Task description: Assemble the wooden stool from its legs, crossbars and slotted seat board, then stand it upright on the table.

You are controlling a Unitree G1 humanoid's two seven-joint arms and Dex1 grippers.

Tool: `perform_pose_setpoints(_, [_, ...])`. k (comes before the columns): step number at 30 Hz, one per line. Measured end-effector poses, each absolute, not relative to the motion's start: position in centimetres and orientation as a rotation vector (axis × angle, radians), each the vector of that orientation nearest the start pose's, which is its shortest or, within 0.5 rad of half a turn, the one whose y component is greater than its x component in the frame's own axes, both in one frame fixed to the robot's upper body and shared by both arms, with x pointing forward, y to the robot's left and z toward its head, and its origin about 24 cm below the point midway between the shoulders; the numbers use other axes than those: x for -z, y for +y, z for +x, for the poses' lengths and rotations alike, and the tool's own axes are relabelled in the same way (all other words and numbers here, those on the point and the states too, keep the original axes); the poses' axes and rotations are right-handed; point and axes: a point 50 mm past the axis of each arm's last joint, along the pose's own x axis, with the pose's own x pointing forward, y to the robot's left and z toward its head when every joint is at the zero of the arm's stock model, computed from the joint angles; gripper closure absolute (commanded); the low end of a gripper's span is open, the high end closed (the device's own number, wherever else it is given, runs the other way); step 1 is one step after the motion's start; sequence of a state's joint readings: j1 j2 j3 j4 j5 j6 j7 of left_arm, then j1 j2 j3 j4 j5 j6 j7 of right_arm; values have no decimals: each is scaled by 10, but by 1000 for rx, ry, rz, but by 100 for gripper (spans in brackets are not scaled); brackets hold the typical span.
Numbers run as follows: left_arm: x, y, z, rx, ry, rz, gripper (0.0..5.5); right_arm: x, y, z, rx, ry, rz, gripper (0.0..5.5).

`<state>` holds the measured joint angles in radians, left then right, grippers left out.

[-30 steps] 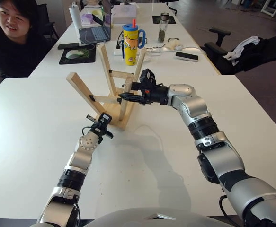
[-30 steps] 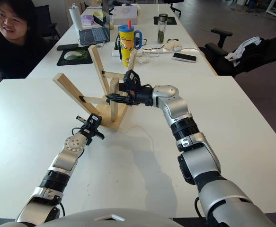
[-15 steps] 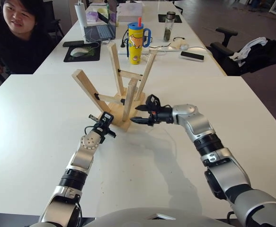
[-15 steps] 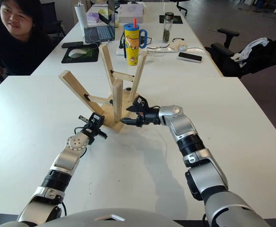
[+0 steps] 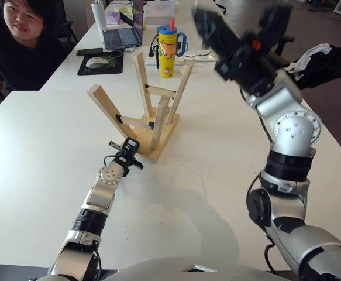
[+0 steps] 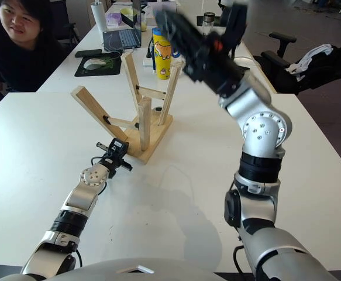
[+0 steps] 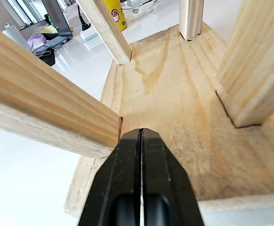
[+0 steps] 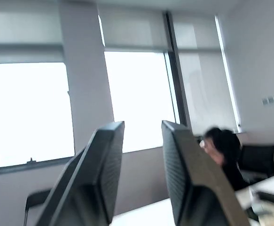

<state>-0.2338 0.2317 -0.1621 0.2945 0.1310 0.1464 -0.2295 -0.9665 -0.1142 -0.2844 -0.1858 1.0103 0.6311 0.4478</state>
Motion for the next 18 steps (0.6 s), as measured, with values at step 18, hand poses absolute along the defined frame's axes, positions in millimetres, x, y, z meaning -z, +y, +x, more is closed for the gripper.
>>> perform_pose_setpoints(18, [-16,143,292,373,260,361,550,-220,-19,303,-1030,-56,454,549])
